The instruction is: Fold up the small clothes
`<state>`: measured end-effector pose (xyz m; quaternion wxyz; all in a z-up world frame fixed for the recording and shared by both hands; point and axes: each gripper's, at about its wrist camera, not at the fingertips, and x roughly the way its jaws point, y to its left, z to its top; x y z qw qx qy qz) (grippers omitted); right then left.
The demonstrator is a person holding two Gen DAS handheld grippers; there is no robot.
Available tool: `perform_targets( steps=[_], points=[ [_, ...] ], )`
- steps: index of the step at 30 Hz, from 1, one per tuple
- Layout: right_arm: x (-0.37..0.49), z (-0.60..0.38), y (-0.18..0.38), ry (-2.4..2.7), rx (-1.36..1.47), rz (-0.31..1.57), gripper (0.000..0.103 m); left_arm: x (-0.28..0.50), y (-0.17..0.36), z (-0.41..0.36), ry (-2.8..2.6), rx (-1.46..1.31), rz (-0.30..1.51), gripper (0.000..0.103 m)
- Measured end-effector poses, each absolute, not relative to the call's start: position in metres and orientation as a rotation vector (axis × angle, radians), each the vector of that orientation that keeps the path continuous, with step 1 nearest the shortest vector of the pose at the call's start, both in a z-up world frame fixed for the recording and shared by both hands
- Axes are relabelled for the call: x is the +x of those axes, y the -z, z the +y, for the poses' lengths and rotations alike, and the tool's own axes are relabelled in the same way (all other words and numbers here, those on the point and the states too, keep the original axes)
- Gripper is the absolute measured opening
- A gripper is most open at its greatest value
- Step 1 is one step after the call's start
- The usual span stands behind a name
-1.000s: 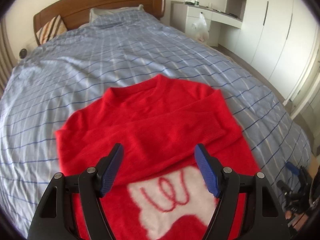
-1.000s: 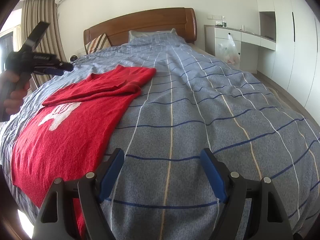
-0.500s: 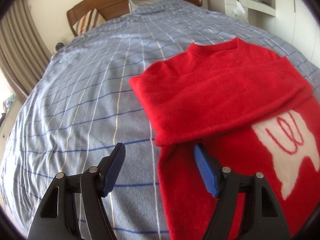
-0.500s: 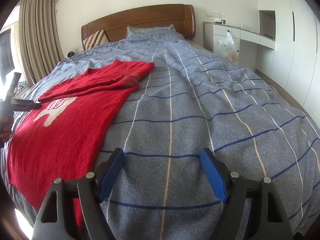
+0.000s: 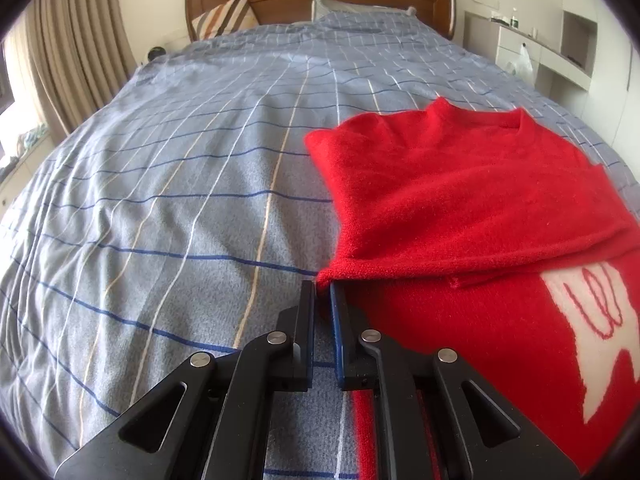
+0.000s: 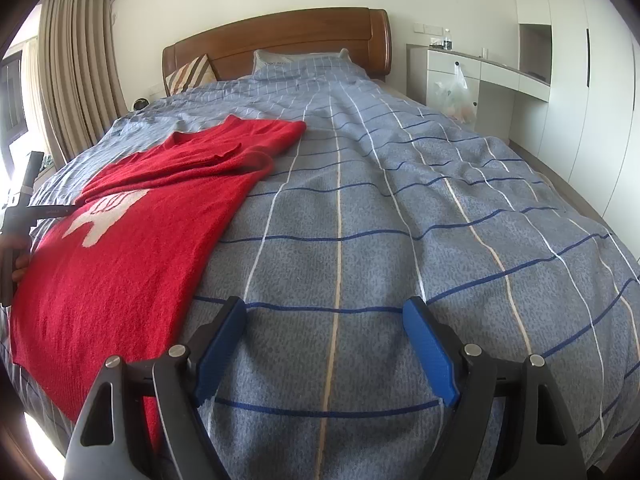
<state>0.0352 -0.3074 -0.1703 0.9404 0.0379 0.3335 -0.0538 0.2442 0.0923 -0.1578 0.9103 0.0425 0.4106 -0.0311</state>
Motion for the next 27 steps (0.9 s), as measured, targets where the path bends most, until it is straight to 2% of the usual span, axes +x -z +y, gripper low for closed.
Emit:
perform_targets(
  steps=[3,7,9,11,13,24,27],
  points=[
    [0.036,-0.307,0.170,0.110,0.076,0.680,0.080,0.241,0.154,0.101,0.062,0.042,0.858,0.015],
    [0.035,-0.307,0.169,0.107,0.078,0.672,0.080,0.228,0.147,0.119,0.030,-0.038,0.889,0.016],
    [0.034,-0.307,0.167,0.106,0.079,0.666,0.080,0.215,0.141,0.131,0.016,-0.079,0.884,0.027],
    [0.033,-0.308,0.166,0.107,0.082,0.659,0.080,0.200,0.133,0.144,-0.013,-0.108,0.861,0.060],
    [0.032,-0.309,0.164,0.107,0.087,0.653,0.080,0.184,0.127,0.159,-0.043,-0.138,0.828,0.071],
    [0.032,-0.303,0.166,0.114,0.060,0.657,0.080,0.164,0.153,0.204,-0.124,-0.212,0.869,0.075],
    [0.033,-0.303,0.167,0.118,0.058,0.663,0.080,0.161,0.159,0.201,-0.120,-0.184,0.860,0.080]
  ],
)
